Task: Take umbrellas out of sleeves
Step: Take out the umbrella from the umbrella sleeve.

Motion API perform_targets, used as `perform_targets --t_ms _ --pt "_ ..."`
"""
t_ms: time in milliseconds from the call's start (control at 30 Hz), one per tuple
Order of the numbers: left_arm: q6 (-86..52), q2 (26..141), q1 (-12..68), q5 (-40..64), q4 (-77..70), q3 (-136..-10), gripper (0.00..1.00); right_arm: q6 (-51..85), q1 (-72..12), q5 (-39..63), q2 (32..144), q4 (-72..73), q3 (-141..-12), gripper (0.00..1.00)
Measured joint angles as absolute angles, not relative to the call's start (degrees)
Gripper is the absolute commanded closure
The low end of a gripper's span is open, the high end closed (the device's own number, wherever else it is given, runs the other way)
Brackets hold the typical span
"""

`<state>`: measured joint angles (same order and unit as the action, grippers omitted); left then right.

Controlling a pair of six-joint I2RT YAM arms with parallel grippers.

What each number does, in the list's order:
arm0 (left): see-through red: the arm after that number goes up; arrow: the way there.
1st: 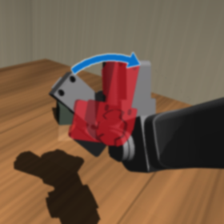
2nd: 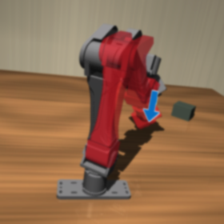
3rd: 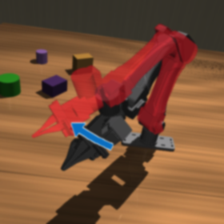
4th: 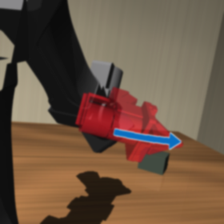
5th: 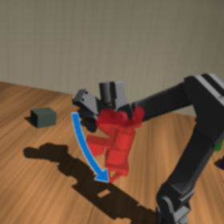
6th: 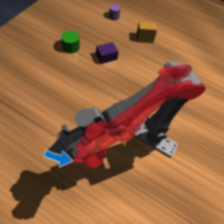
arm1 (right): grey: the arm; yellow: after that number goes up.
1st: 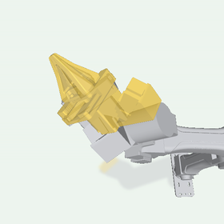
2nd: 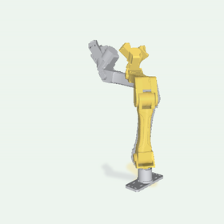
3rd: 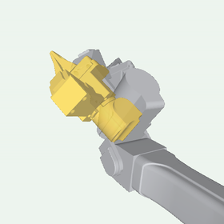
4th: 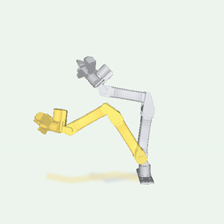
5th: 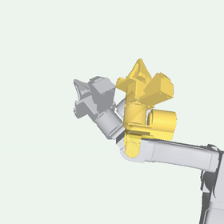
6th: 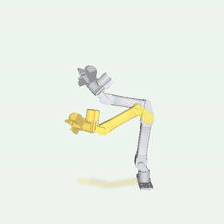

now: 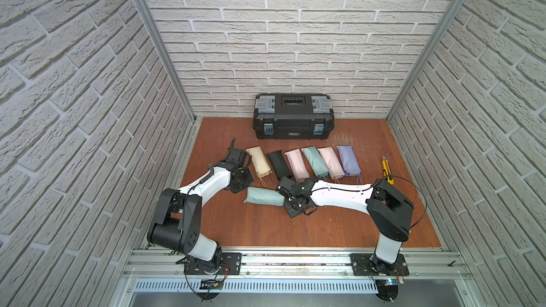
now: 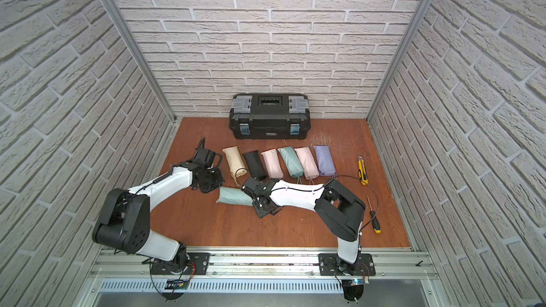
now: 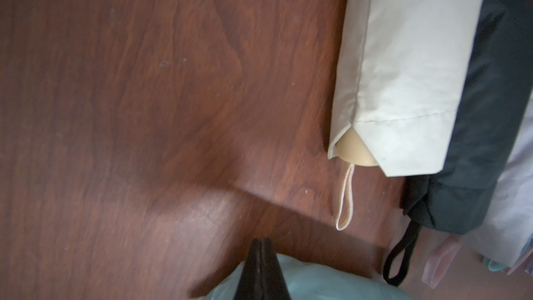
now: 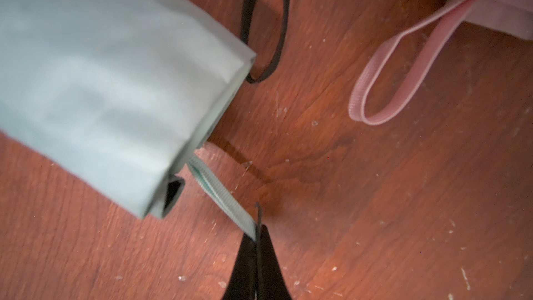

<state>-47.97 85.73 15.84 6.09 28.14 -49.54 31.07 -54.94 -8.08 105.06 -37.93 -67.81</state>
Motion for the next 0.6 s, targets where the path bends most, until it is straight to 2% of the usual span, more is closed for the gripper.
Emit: perform_targets --t_ms 600 --pt "-47.5 85.6 14.5 7.4 28.5 -49.5 1.00 31.2 -55.0 -8.4 103.8 -36.7 -66.2 0.97"
